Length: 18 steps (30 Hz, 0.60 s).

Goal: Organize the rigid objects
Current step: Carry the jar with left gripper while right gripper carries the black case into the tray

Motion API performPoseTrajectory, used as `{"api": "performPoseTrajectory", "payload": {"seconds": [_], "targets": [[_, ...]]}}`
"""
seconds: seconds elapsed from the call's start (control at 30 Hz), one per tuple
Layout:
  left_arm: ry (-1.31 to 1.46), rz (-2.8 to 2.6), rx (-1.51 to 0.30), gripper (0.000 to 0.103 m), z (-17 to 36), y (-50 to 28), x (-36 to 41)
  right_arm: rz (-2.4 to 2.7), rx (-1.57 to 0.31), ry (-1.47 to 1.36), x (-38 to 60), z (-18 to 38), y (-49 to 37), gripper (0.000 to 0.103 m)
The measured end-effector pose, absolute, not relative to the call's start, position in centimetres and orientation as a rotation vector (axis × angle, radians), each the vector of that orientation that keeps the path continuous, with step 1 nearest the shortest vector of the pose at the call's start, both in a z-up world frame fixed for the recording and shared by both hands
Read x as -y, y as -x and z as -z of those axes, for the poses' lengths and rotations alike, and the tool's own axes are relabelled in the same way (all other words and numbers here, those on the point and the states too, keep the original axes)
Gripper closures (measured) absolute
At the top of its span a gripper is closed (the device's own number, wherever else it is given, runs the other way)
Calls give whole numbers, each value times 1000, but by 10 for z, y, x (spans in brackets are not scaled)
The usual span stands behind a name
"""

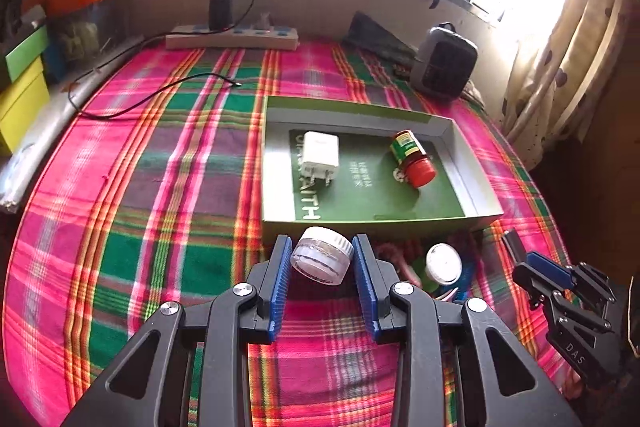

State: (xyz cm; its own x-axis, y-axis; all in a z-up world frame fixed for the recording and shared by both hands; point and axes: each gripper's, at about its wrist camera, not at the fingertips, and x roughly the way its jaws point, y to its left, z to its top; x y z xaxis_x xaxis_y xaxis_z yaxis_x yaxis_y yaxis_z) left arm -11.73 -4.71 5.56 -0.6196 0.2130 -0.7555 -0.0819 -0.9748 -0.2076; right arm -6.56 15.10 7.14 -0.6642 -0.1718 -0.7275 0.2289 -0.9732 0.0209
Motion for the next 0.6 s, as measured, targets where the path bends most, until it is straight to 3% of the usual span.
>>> {"api": "performPoseTrajectory", "payload": {"seconds": [0.6], "targets": [[1252,-2628,209,73,-66,163,25,2707,-93,-1185,-152,-85,132,79]]}}
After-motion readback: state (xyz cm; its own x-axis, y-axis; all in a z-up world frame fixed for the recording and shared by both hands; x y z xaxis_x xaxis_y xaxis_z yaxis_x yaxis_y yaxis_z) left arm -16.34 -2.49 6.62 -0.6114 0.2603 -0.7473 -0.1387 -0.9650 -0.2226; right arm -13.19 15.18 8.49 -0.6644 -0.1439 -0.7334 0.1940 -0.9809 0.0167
